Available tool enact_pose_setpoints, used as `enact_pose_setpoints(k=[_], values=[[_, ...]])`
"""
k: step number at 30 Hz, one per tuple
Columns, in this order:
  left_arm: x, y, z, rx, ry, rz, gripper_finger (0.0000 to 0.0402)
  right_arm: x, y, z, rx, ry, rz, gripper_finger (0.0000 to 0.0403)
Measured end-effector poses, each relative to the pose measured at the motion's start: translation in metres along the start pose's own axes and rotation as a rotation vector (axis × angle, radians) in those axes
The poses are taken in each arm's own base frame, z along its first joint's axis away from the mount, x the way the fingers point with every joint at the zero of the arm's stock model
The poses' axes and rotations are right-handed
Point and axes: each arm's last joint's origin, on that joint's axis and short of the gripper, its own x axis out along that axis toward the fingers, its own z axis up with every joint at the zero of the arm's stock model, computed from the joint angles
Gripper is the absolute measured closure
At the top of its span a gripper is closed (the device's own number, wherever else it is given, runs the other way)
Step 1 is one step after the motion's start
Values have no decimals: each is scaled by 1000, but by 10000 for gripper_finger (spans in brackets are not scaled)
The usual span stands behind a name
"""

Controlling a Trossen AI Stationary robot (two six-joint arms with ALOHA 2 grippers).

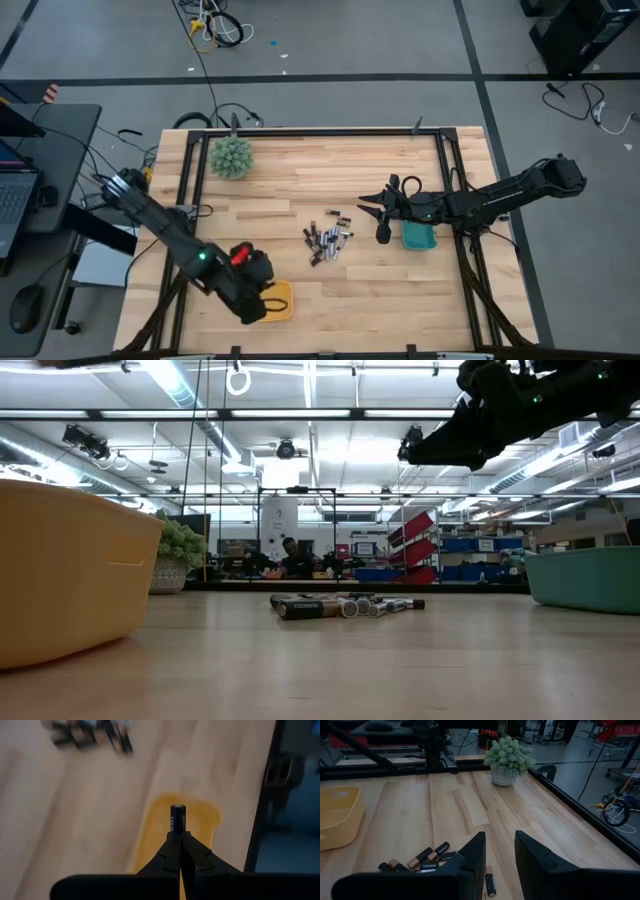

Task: Sort batteries
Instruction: Put the black battery into the yellow bin

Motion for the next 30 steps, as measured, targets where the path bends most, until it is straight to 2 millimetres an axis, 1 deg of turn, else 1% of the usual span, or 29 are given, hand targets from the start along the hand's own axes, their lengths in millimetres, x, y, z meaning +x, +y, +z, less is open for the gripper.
enact_pose_setpoints(k=[4,7,13,16,18,22,26,30], values=[[20,-4,-5,9,110,25,401,0,0,0,-4,2,3,313],[30,-5,-5,10,152,34,401,0,1,0,-1,3,20,313],[34,-4,-4,28,196,18,402,0,1,0,1,1,31,313],[36,-2,-5,96,228,30,402,0,1,0,1,1,31,313],[39,-5,-7,168,247,0,401,0,1,0,1,1,31,313],[51,-10,-12,262,301,-11,401,0,1,0,-1,6,31,313],[63,-10,-16,274,360,10,401,0,1,0,-1,6,31,313],[68,-11,-16,302,362,24,401,0,1,0,-1,6,31,313]])
